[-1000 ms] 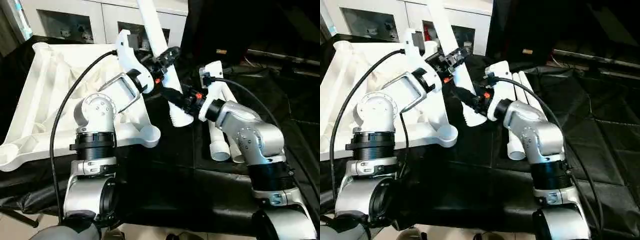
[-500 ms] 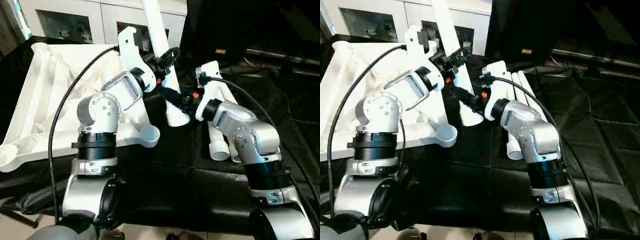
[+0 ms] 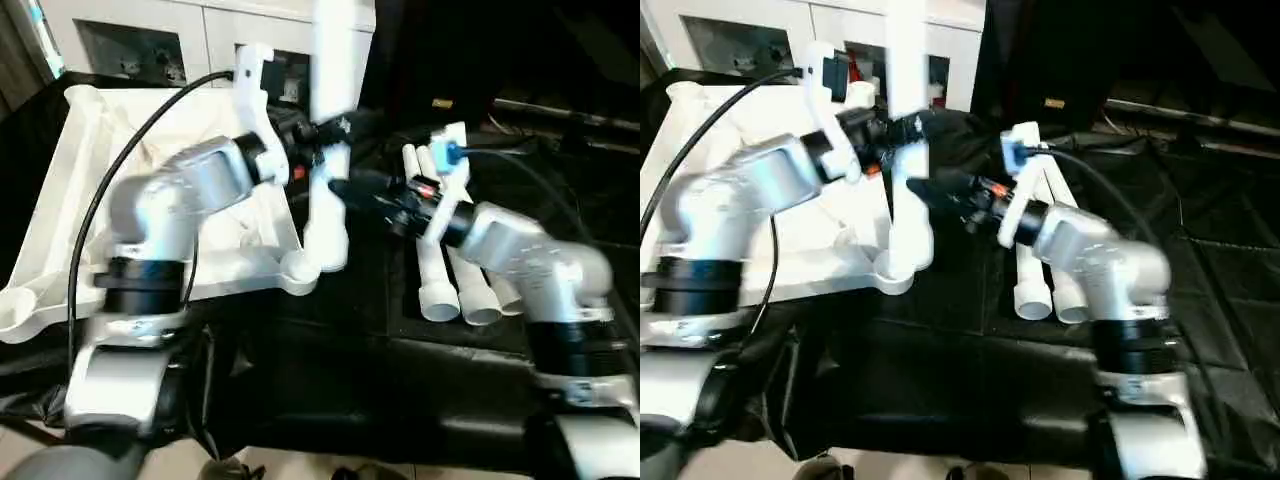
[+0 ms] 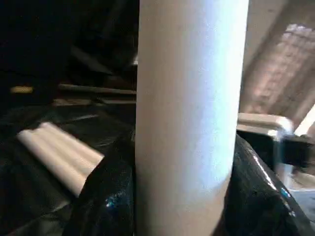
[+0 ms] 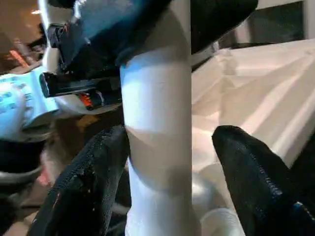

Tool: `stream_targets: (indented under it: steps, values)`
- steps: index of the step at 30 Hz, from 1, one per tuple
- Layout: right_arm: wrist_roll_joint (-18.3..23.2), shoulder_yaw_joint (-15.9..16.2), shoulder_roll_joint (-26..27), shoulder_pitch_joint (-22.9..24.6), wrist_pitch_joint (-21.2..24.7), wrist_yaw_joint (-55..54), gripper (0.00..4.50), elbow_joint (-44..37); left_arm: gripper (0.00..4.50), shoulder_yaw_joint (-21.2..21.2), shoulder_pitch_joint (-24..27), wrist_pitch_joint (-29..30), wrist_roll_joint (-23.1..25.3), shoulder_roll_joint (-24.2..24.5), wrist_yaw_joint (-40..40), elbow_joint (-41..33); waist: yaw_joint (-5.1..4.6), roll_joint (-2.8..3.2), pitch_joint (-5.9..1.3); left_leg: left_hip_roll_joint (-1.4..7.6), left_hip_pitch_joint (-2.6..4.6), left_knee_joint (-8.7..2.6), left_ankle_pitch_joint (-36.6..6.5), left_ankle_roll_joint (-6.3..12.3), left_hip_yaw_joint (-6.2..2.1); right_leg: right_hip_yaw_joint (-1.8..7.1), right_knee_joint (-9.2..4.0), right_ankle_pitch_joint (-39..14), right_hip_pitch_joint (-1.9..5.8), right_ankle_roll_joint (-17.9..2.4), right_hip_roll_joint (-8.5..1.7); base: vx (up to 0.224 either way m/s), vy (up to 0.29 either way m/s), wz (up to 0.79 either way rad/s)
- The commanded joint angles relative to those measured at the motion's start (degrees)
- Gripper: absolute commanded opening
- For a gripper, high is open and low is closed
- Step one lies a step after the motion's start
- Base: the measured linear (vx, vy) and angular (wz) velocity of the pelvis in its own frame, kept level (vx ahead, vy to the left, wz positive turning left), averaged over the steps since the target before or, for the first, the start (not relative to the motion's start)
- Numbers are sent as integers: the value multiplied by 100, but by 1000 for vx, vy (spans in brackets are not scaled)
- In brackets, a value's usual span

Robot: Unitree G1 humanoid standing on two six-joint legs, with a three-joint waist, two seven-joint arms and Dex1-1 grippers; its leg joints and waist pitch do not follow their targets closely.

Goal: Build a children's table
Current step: Pick table leg

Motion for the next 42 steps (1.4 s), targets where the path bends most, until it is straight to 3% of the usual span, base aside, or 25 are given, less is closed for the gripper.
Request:
stream_targets:
  steps: [1, 8, 18, 24, 27, 28, 34, 37, 42]
  values:
    - [-27, 83, -115, 46, 227, -18, 310, -53, 188, -39, -89, 133, -349, -106, -264, -238, 15, 22, -417, 72, 42, -394, -155, -85, 21, 225, -352, -407, 411, -1057, -489, 0, 0, 0]
    - [183, 207, -147, 152, 534, 80, 310, -250, 188, 65, -142, 256, -676, -264, -492, -322, 22, 25, -429, 73, 31, -390, -128, -91, 13, 220, -352, -404, 414, -1058, -483, 0, 0, 0]
    - [194, 280, -172, 207, 603, -34, 211, -293, 188, 53, -119, 166, -630, -238, -490, -265, 23, 28, -429, 70, 31, -391, -150, -112, 10, 221, -364, -508, 412, -979, -480, 0, 0, 0]
    - [-34, 209, 18, 116, 380, -414, 200, -69, 188, 22, -18, -51, -423, -248, -393, -315, 19, 22, -426, 73, 28, -395, -186, -145, 10, 221, -373, -622, 408, -946, -488, 0, 0, 0]
    - [-195, 199, 105, 86, 201, -639, 199, 6, 188, 19, -2, -184, -233, -307, -125, -250, 9, 26, -432, 80, 27, -394, -116, -155, 7, 219, -358, -482, 403, -954, -485, 0, 0, 0]
    - [-326, 192, 189, 56, 52, -841, 198, 60, 244, 112, -38, -233, -147, -435, 216, -99, 7, 30, -432, 72, 20, -385, -103, -175, 9, 219, -356, -420, 407, -983, -485, 0, 0, 0]
    - [-646, 121, 599, -83, -395, -1621, 193, 184, 288, 19, -38, -888, 922, -762, 1821, 209, -6, 38, -451, 70, 25, -394, -78, -216, -3, 228, -346, -317, 430, -860, -476, 0, 0, 0]
    - [-750, 170, 648, -113, -491, -1733, 192, 233, 292, 63, -41, -976, 1053, -872, 2123, 284, -6, 36, -462, 67, 21, -385, 14, -180, -3, 228, -319, -84, 437, -879, -472, 0, 0, 0]
    - [-908, 236, 761, -159, -616, -1892, 191, 305, 292, 147, -46, -1084, 1056, -1132, 2341, 304, -6, 38, -447, 59, 25, -384, -113, -154, 4, 229, -344, -178, 426, -927, -475, 0, 0, 0]
